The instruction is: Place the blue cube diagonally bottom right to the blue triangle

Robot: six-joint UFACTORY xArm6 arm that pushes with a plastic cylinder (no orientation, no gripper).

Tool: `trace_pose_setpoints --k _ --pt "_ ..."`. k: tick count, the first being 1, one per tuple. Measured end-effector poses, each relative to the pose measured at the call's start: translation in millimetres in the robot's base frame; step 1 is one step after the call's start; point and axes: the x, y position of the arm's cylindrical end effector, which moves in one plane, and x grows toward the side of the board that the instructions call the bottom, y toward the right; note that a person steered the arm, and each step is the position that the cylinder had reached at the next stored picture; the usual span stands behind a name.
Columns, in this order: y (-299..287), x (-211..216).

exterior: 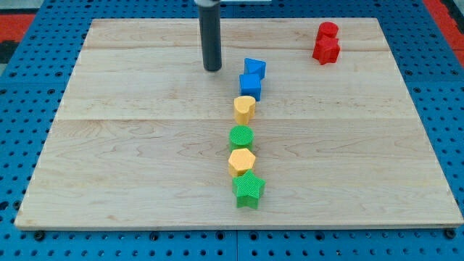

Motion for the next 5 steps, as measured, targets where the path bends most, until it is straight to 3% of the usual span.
trace_pose_setpoints --k 5 --pt "114.0 -18.4"
